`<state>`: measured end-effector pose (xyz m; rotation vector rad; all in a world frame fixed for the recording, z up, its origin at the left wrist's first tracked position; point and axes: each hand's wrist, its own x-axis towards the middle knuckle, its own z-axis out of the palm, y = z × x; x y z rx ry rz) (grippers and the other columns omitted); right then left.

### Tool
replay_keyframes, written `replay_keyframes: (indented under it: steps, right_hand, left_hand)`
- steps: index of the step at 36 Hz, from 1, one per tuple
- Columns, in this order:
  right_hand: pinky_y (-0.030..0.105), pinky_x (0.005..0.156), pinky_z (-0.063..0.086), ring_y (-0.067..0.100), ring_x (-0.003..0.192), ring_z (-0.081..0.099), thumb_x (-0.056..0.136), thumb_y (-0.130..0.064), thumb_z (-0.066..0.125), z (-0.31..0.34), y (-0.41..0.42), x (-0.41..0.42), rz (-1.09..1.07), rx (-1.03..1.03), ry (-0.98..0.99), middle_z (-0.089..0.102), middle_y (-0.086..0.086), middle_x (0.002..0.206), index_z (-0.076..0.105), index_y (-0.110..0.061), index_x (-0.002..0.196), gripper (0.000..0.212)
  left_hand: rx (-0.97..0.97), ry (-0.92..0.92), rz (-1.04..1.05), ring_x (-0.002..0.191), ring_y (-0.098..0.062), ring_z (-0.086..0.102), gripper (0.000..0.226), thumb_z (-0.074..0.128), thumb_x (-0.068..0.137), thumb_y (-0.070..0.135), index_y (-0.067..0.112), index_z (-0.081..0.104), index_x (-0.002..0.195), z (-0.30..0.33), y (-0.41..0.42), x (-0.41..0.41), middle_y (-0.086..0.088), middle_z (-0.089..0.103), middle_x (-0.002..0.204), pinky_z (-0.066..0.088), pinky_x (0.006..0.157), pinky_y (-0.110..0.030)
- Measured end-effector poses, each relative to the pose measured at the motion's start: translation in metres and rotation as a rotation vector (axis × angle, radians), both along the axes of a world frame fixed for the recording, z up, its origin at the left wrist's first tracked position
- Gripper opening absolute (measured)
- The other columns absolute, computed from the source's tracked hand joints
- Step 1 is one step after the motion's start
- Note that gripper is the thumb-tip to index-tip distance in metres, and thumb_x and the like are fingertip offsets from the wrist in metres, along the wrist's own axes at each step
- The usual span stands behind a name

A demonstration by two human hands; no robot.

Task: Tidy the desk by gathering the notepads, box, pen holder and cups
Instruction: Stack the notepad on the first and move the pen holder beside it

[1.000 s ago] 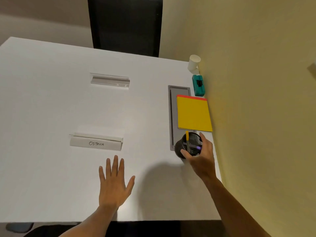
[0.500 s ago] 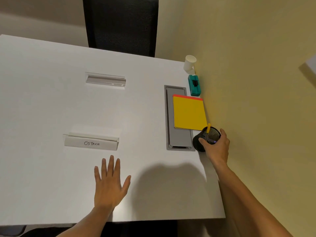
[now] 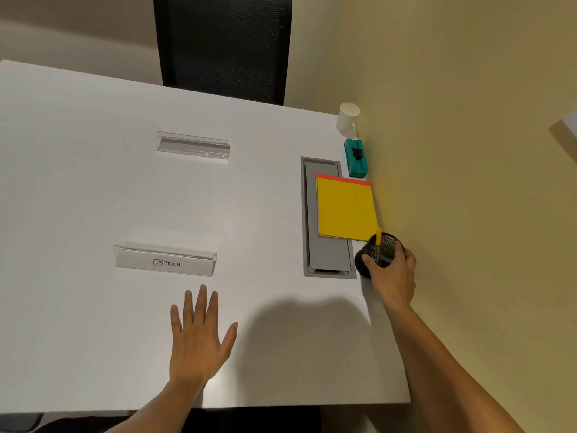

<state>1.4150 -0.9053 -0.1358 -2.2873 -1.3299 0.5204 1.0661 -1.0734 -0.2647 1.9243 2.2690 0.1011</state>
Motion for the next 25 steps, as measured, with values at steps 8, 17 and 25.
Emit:
replay_keyframes:
  steps: [8, 17, 25]
  right_hand:
    - [0.052, 0.102, 0.048, 0.045, 0.132, 0.049, 0.091, -0.043, 0.072, -0.002, -0.006, -0.001, 0.034, -0.068, -0.189, 0.018, 0.007, 0.168, 0.035, -0.020, 0.157, 0.078]
    - [0.058, 0.107, 0.033, 0.042, 0.135, 0.033, 0.086, -0.033, 0.070, -0.007, -0.018, -0.030, 0.115, 0.293, -0.457, 0.035, 0.018, 0.154, 0.050, -0.017, 0.142, 0.061]
    - [0.050, 0.125, 0.014, 0.033, 0.157, 0.009, 0.100, -0.052, 0.049, -0.042, 0.027, -0.063, 0.832, -0.122, -0.475, 0.015, 0.007, 0.170, 0.026, -0.023, 0.160, 0.070]
  left_hand:
    - [0.008, -0.024, 0.001, 0.154, -0.035, 0.003, 0.080, 0.028, 0.094, 0.065, 0.012, 0.032, 0.154, 0.000, -0.001, 0.000, -0.011, 0.014, 0.166, 0.010, 0.121, -0.061]
    - [0.002, -0.017, -0.002, 0.154, -0.034, 0.003, 0.080, 0.030, 0.093, 0.066, 0.013, 0.033, 0.154, -0.003, -0.001, -0.002, -0.010, 0.012, 0.167, 0.011, 0.121, -0.061]
    - [-0.006, -0.022, 0.002, 0.154, -0.034, 0.004, 0.080, 0.030, 0.093, 0.065, 0.012, 0.034, 0.153, 0.002, -0.002, 0.000, -0.010, 0.014, 0.167, 0.011, 0.121, -0.061]
